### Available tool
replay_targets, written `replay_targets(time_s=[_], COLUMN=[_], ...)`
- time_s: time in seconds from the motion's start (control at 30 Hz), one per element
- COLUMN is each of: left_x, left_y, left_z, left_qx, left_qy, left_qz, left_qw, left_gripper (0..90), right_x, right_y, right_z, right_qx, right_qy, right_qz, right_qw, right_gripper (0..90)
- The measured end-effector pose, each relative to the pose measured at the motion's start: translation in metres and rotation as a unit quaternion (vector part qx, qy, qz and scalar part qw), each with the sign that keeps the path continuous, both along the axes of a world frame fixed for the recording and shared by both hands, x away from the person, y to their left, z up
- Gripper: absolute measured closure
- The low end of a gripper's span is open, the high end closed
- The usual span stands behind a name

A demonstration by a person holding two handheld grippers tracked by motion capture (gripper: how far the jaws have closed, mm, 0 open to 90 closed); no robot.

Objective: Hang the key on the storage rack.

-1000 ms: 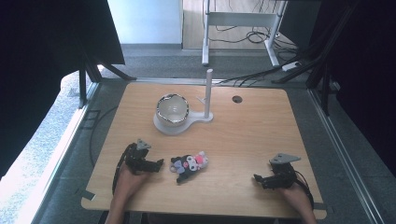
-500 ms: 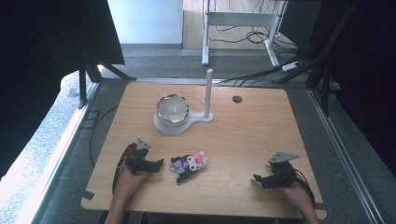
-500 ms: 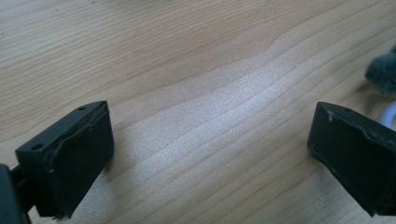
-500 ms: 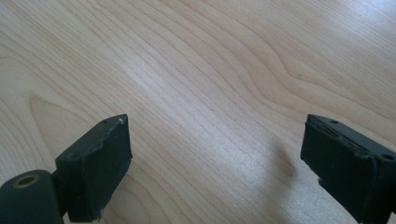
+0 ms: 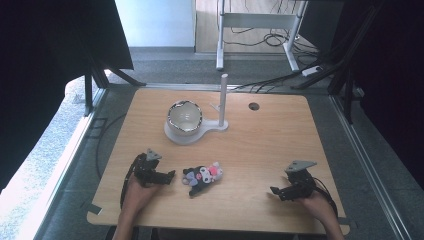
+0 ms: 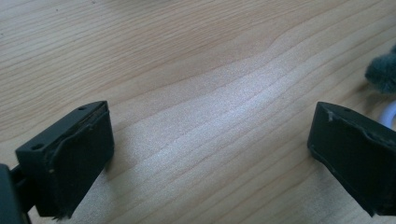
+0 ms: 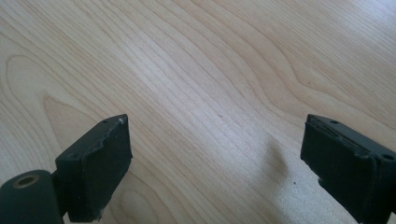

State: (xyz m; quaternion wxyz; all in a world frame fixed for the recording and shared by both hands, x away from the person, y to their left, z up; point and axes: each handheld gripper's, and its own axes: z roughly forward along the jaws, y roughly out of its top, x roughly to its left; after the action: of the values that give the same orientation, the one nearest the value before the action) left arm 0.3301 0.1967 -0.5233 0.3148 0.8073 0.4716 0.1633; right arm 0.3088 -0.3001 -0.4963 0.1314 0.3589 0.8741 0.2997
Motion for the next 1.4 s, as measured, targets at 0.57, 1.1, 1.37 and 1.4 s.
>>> replay_targets(time_s=[0.57, 1.1, 1.37, 1.4], left_x=[0.000, 0.000, 0.000, 0.000], left_y=[0.000, 0.000, 0.000, 0.000], left_z=[0.000, 0.000, 0.000, 0.000], left_qx=[0.000, 0.000, 0.000, 0.000], left_qy=[0.000, 0.000, 0.000, 0.000], left_qz=[0.000, 0.000, 0.000, 0.000], left_qw=[1.0000, 1.0000, 1.0000, 1.0000], left_gripper=[0.4, 0.4, 0.4, 0.3], right_x=[0.008, 0.018, 0.023, 0.023], right_y=[0.017, 0.037, 0.049, 0.050], right_z=[0.014, 0.021, 0.021, 0.022], right_qx=[-0.015, -0.030, -0.033, -0.034], right_qy=[0.004, 0.007, 0.008, 0.009], right_qz=[0.029, 0.066, 0.081, 0.086], right_qw=[0.9995, 0.9974, 0.9961, 0.9957], right_gripper=[8.7, 9.4, 9.6, 9.6])
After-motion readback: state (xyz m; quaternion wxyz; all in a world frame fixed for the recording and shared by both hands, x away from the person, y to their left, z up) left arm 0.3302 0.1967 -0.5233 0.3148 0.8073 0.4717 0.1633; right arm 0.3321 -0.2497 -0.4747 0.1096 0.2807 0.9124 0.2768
